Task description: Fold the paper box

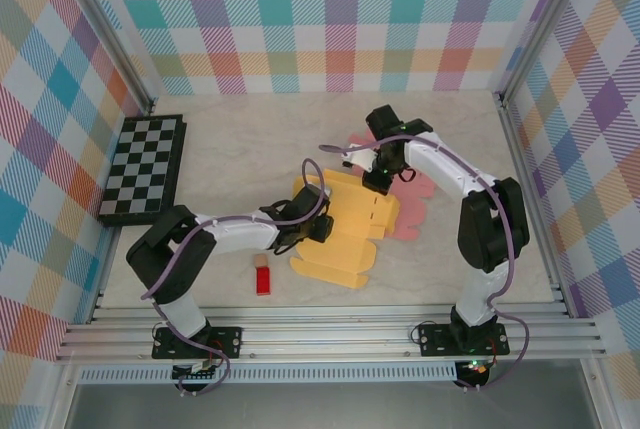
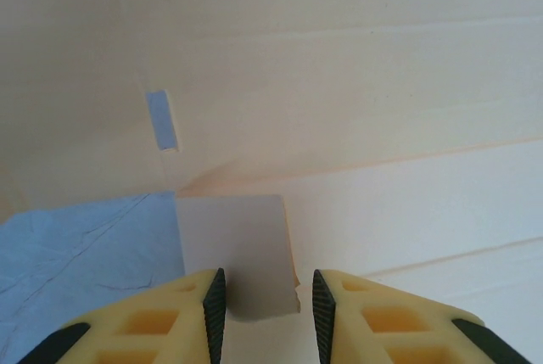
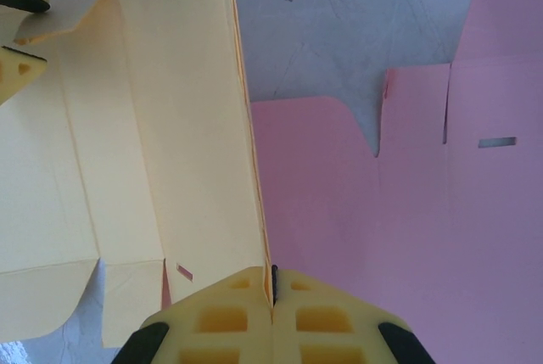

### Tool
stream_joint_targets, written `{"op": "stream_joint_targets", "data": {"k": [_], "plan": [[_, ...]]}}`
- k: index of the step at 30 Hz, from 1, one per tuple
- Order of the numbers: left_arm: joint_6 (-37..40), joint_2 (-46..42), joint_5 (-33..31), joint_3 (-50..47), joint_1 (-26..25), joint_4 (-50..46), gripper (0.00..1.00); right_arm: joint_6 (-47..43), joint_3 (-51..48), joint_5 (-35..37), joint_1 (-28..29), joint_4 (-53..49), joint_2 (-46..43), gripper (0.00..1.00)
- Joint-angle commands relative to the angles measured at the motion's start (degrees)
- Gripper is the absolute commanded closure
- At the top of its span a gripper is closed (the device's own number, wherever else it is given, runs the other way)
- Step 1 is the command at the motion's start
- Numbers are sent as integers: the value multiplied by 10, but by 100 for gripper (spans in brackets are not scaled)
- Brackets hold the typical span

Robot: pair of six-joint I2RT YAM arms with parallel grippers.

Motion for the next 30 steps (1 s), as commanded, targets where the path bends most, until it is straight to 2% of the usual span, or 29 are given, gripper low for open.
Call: {"op": "stream_joint_targets", "data": {"k": [1, 5, 9, 11, 16, 20, 25, 27, 30], "plan": [[16, -13, -5, 12, -9, -13, 65, 15, -14, -16, -3, 37, -29, 100], [26, -74, 10, -3, 9, -46, 57, -6, -36, -4, -11, 59, -44, 100], [14, -170, 81, -39, 75, -71, 51, -39, -67, 13, -12, 103, -73, 100], [19, -223, 94, -51, 93, -87, 50, -58, -84, 19, -12, 128, -85, 100], [5, -309, 25, -68, 117, -119, 45, -124, -142, 39, -2, 214, -124, 100], [-24, -308, 2, -89, 147, -108, 46, -205, -201, 56, 16, 315, -162, 100], [-55, -292, -18, -109, 189, -86, 48, -330, -248, 28, 22, 350, -193, 100], [-66, -278, -11, -116, 205, -76, 50, -337, -255, 27, 22, 359, -198, 100], [-61, -260, 35, -128, 209, -43, 51, -342, -268, 31, 24, 378, -205, 100]]}}
